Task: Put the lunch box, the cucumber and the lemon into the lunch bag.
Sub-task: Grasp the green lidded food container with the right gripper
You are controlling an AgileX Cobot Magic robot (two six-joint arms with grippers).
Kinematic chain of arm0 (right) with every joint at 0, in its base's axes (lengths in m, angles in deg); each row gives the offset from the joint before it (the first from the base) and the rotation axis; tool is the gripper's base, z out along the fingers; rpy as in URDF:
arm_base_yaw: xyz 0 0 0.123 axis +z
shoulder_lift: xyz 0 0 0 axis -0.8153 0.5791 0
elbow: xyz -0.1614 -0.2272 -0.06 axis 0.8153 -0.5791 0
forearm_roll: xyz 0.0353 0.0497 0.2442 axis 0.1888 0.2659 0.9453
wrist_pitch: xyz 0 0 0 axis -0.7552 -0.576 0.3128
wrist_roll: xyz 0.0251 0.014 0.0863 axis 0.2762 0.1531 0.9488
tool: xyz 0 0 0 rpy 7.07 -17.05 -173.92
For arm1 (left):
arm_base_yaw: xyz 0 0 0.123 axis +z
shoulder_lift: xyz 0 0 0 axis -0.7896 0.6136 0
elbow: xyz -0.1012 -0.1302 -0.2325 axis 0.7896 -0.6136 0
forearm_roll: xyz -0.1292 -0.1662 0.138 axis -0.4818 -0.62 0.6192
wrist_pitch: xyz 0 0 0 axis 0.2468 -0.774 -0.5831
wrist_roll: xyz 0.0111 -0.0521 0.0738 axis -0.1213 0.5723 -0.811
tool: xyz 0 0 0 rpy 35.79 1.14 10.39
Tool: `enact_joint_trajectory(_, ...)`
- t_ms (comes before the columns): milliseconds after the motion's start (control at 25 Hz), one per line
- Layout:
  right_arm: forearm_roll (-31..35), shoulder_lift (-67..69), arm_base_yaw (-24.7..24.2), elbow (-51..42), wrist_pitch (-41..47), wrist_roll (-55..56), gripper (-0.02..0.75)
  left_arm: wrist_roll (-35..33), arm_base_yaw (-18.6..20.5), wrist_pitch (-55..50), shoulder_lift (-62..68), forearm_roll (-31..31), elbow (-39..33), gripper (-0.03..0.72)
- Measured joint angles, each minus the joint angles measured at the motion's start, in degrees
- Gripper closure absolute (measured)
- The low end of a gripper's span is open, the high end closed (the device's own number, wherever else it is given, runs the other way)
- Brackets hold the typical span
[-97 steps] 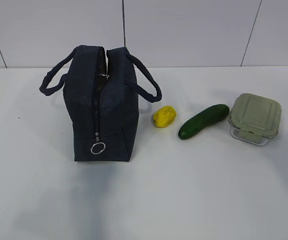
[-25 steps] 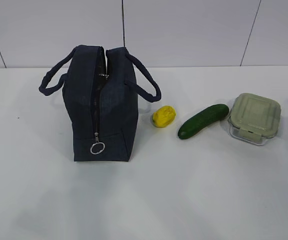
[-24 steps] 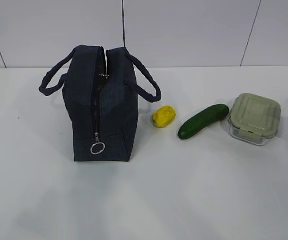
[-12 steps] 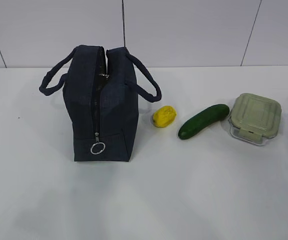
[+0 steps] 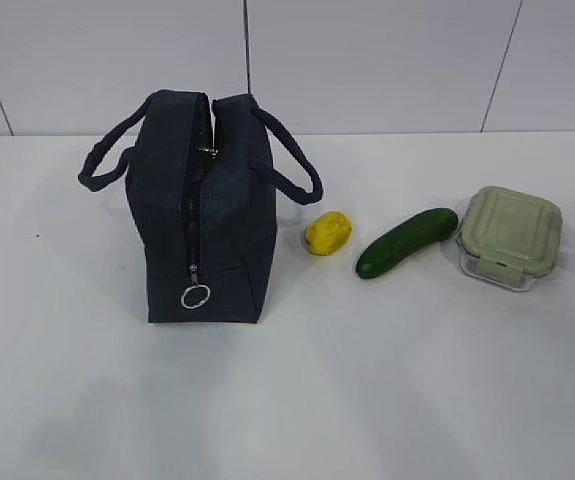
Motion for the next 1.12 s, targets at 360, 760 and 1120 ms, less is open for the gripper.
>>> enact_joint_trajectory(360,2.28,2.22,0.00,0.60,-0.23,-1.95,0.158,0.00,0.00,0.00,0.00,0.00,0.00,0.371)
enact_joint_trajectory(760,1.09,5.86,0.25,5.16,-0.36,-1.53,0.158,0.00,0.00,0.00,0.00,0.00,0.00,0.371)
enact_joint_trajectory(1120,-1.09,6.59,3.13,7.60,-0.36,-1.40,0.158,0.00,0.00,0.00,0.00,0.00,0.00,0.371)
